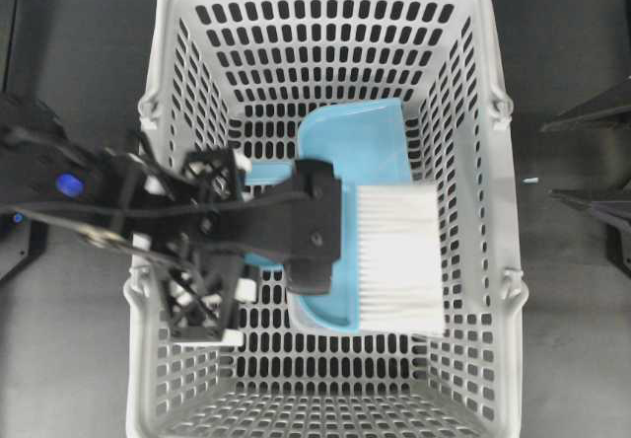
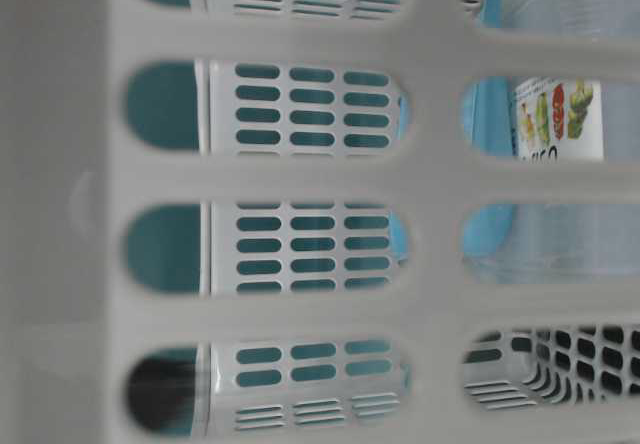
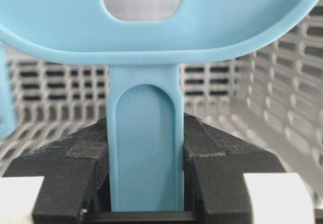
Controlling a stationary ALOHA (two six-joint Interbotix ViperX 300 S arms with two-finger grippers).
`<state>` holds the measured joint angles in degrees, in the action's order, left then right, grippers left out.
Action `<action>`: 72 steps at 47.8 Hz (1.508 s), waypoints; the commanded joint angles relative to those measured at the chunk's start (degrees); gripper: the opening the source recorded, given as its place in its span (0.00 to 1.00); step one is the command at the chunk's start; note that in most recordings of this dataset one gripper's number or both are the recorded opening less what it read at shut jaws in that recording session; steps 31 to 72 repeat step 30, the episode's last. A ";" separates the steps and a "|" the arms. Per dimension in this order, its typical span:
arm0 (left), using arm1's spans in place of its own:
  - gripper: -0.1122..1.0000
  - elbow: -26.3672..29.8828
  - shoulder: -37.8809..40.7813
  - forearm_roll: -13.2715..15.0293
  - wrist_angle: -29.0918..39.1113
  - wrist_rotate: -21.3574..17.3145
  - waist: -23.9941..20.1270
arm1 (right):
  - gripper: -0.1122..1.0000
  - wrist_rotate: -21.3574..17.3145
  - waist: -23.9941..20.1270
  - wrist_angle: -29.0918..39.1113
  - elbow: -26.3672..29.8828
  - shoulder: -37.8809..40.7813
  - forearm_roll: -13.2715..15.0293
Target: Pick up the hand brush from the shopping basket with the left arm.
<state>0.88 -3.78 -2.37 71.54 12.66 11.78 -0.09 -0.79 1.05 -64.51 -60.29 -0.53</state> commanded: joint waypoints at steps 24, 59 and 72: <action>0.31 5.10 -0.62 -0.18 3.25 -0.18 0.26 | 0.79 -0.09 -0.18 -0.62 0.53 0.26 -0.18; 0.31 5.10 0.18 -0.18 3.08 -0.79 0.44 | 0.79 -0.09 -0.18 -0.62 0.53 0.18 -0.18; 0.31 5.10 0.18 -0.18 3.08 -0.79 0.44 | 0.79 -0.09 -0.18 -0.62 0.53 0.18 -0.18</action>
